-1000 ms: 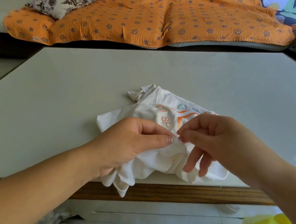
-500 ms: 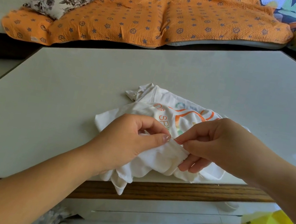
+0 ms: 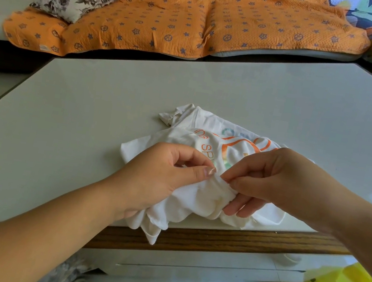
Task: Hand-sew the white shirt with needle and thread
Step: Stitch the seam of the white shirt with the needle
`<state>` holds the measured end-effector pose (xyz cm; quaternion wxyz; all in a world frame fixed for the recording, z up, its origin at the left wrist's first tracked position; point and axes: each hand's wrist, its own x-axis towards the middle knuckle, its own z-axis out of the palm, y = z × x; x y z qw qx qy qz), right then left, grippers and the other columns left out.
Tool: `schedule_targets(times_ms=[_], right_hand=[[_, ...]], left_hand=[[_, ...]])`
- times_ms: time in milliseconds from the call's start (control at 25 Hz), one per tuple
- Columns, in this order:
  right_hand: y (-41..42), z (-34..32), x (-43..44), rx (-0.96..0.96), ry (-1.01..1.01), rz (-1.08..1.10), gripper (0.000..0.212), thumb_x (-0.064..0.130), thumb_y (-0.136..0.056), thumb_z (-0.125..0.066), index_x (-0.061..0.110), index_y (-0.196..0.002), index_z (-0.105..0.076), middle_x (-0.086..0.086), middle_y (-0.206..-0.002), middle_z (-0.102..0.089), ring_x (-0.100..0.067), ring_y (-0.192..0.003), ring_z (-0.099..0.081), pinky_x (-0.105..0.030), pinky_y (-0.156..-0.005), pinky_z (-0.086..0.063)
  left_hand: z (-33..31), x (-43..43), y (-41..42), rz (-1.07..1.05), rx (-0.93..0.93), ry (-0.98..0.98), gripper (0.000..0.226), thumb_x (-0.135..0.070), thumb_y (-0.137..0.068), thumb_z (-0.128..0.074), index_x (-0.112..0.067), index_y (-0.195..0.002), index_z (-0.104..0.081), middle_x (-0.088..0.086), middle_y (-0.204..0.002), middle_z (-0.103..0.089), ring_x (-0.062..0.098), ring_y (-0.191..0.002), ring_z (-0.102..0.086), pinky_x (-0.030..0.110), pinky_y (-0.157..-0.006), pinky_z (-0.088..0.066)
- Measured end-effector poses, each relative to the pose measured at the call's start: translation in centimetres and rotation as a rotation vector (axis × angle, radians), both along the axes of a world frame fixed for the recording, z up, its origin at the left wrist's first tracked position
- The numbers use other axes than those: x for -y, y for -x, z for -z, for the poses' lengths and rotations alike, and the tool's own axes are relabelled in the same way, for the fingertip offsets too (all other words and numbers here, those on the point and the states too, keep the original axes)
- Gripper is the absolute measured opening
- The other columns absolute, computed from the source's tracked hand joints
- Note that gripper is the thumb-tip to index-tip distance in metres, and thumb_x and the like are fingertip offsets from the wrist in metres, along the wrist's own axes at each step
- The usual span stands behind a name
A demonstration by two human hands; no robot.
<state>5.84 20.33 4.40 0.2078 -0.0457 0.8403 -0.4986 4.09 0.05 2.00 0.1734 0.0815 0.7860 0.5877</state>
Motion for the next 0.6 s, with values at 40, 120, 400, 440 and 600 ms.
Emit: schedule_targets(times_ms=[40,120,400,440,600], right_hand=[[0.1,0.1,-0.1,0.009,0.025,-0.001,0.021,0.007,-0.089,-0.058,0.020,-0.087,-0.075,-0.009,-0.074,-0.076,-0.023,-0.072,-0.074,-0.028,-0.079,-0.055],[0.2,0.3,-0.2,0.017,0.061,-0.007,0.019,0.008,-0.091,-0.059,0.020,-0.089,-0.074,-0.011,-0.075,-0.076,-0.026,-0.073,-0.074,-0.032,-0.082,-0.055],[0.1,1.1,0.4,0.004,0.159,0.031,0.017,0.009,-0.089,-0.063,0.018,-0.083,-0.075,-0.016,-0.077,-0.073,-0.029,-0.072,-0.073,-0.030,-0.063,-0.058],[0.1,1.2,0.5,0.003,0.170,0.052,0.016,0.008,-0.088,-0.064,0.018,-0.082,-0.076,-0.018,-0.077,-0.072,-0.028,-0.070,-0.073,-0.029,-0.059,-0.057],[0.3,1.6,0.7,-0.005,0.157,0.120,0.014,0.011,-0.085,-0.068,0.020,-0.082,-0.078,-0.017,-0.072,-0.072,-0.026,-0.066,-0.072,-0.026,-0.062,-0.059]], left_hand=[[0.0,0.0,0.0,0.002,0.028,-0.020,0.019,-0.036,-0.071,-0.071,-0.023,-0.084,-0.077,-0.001,-0.093,-0.077,0.014,-0.094,-0.071,0.030,-0.093,-0.053],[0.0,0.0,0.0,0.009,0.094,-0.065,0.019,-0.033,-0.070,-0.072,-0.022,-0.083,-0.077,0.001,-0.094,-0.077,0.013,-0.093,-0.071,0.031,-0.093,-0.052],[0.0,-0.2,0.0,-0.011,0.195,-0.165,0.016,-0.028,-0.066,-0.076,-0.020,-0.079,-0.077,0.004,-0.089,-0.075,0.014,-0.087,-0.070,0.031,-0.087,-0.051],[0.0,-0.2,0.0,-0.017,0.197,-0.170,0.016,-0.028,-0.065,-0.076,-0.020,-0.079,-0.077,0.004,-0.088,-0.075,0.014,-0.087,-0.070,0.030,-0.086,-0.051],[0.3,-0.2,-0.1,-0.053,0.189,-0.176,0.021,-0.030,-0.064,-0.078,-0.019,-0.082,-0.077,0.005,-0.090,-0.075,0.016,-0.088,-0.071,0.031,-0.087,-0.052]])
